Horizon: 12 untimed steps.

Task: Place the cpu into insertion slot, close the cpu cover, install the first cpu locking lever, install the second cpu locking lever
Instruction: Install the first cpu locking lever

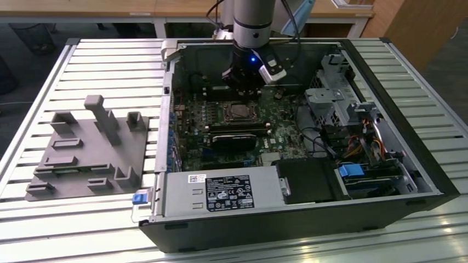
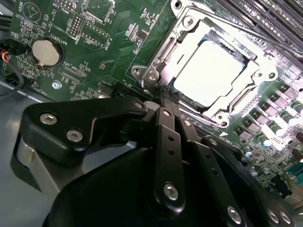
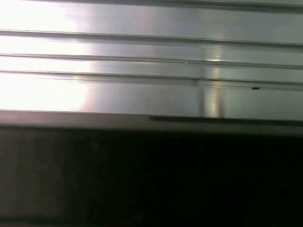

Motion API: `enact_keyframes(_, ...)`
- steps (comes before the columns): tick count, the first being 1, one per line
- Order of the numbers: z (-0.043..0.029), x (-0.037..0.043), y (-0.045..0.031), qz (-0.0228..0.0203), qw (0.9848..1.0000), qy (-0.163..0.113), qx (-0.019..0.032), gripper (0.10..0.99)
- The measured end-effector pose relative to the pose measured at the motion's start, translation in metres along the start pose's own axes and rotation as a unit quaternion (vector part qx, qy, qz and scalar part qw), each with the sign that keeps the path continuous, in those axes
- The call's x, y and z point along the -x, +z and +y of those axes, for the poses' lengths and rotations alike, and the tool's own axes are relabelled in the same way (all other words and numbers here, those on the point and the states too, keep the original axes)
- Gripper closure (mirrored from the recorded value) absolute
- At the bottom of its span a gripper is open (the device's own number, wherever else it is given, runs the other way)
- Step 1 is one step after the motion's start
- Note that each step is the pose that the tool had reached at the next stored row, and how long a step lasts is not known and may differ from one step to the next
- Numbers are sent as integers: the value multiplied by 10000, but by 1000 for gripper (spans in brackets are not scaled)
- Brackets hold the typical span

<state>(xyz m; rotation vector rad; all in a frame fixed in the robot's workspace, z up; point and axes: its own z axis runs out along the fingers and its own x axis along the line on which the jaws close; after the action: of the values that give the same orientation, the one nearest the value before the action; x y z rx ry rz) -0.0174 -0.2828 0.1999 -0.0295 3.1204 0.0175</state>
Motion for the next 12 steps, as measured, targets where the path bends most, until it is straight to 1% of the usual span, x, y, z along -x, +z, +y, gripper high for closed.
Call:
enact_keyframes(8, 3, 1, 23, -1, 10000, 0, 2, 980)
enact_keyframes(10, 5, 1, 24, -2, 10000, 1, 23, 980)
enact_keyframes(12, 6, 2, 25, -3, 10000, 2, 69, 980)
